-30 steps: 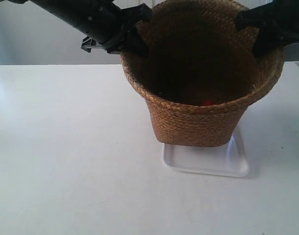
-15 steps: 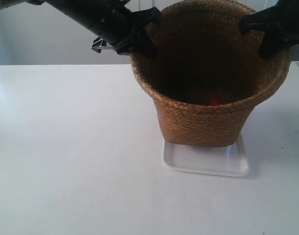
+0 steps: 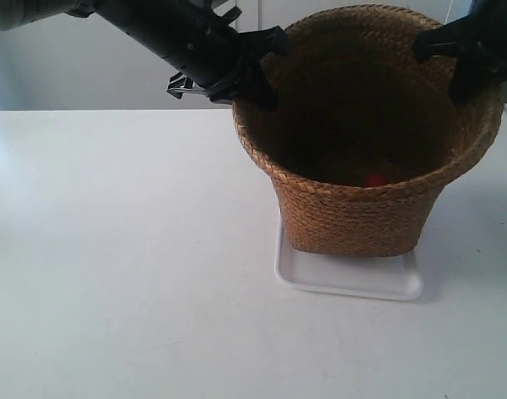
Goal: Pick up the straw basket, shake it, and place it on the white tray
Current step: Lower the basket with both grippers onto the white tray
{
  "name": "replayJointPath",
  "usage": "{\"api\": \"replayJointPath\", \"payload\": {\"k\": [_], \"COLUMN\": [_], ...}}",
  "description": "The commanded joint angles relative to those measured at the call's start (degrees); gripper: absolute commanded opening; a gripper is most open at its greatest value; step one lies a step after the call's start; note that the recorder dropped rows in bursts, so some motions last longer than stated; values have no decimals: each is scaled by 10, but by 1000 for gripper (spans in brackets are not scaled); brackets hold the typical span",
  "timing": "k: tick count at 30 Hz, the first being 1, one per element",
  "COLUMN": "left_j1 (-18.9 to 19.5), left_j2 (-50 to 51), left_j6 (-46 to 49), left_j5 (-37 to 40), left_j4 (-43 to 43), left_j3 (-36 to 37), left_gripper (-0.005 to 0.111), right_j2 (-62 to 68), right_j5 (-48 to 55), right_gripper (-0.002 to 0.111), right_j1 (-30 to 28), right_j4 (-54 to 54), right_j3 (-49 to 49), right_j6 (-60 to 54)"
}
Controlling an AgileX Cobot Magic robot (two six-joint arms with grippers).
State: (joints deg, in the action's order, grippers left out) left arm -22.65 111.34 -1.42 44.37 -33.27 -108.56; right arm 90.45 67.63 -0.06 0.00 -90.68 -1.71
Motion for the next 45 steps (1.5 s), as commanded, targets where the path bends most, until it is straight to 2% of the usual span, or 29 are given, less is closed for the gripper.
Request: {"api": "replayJointPath", "payload": {"k": [1, 34, 36, 41, 43, 45], "left_j1": [-3, -3, -3, -3, -3, -3], "left_j2": [2, 23, 23, 23, 23, 23], "left_j6": [0, 18, 19, 19, 19, 19], "left_j5": [-7, 18, 22, 23, 23, 23], "left_j4": [-23, -23, -23, -23, -23, -23], "left_j3": [-8, -36, -36, -36, -36, -36], "left_gripper": [0, 0, 6, 39, 46, 49], "right_j2": [0, 37, 37, 37, 37, 37], "right_j5": [-14, -16, -21, -29, -30, -32], "right_gripper": [0, 0, 3, 27, 36, 43], "right_j1": [-6, -6, -6, -6, -6, -6], "right_j4": [-15, -47, -47, -47, -47, -47], "right_j3": [0, 1, 1, 1, 1, 1], "right_j6": [6, 34, 34, 34, 34, 34]}}
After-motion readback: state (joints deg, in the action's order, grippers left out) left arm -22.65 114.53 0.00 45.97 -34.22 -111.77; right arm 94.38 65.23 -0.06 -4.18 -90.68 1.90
